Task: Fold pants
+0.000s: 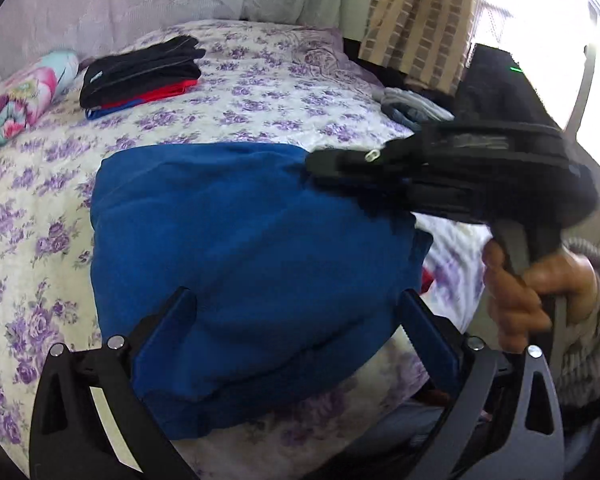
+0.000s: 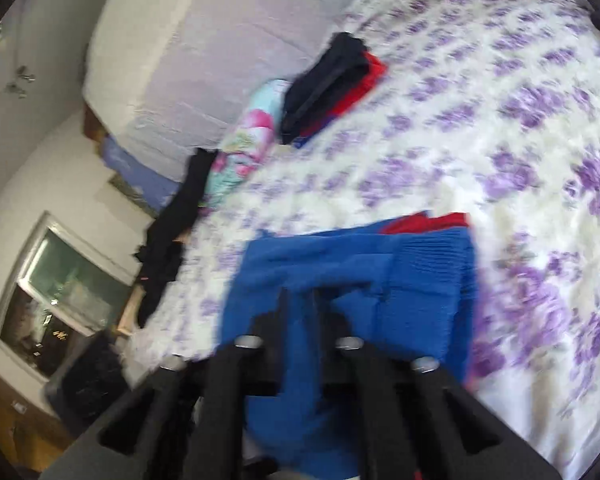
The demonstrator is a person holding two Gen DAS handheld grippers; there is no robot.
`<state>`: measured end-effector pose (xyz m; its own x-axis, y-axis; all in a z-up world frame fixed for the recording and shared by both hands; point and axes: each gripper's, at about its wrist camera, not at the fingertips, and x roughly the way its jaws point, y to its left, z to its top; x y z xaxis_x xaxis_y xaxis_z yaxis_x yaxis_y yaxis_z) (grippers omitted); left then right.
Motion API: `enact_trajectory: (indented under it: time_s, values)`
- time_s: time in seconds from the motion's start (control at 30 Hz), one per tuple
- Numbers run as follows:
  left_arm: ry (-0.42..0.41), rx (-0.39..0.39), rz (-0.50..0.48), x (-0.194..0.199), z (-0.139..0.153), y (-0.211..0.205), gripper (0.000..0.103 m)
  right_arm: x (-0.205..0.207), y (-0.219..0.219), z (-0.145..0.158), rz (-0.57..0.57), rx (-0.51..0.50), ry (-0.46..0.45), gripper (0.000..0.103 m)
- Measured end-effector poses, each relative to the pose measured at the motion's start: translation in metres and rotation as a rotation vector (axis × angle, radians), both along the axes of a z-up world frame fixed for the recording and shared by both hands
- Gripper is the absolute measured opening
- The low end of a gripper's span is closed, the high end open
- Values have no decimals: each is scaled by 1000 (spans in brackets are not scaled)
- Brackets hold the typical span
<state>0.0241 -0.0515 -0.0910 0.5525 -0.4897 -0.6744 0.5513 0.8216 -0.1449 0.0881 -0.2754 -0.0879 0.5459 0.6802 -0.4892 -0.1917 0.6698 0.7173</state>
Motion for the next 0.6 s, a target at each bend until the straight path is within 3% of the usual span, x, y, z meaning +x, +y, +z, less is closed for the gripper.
enact_trajectory:
  time_s: [0.1,0.13,0.17,0.2,0.23,0.27,0.37,0.53,0.6]
  values:
    - [-53,56,-12,-10,0,-4,98,-5,-7,-2,-9,55,17,0]
    - [-52,45,-14,-13,2,-3,98,-11,-6,6,-2,55,-7,4]
    - [-48,9,-24,-15,8,3,98,-19,-8,19,5,62,-51,15]
    - [-44,-23,-31,-17,13,9,98,-25,-12,25,1,65,-82,31]
    - [-42,-65,-26,-18,20,21,98,-36,-20,37,-24,58,-132,74]
    - [-46,-89,-4,-18,26,31,98,-44,-28,46,-49,44,-175,95]
    - [-37,-145,83,-7,32,62,98,-61,-51,46,-55,37,-198,96]
    - [157,-316,220,27,12,111,98,-59,-75,-12,-87,227,-6,97]
    - [216,-350,232,37,2,117,98,-58,-70,-25,-77,261,20,97]
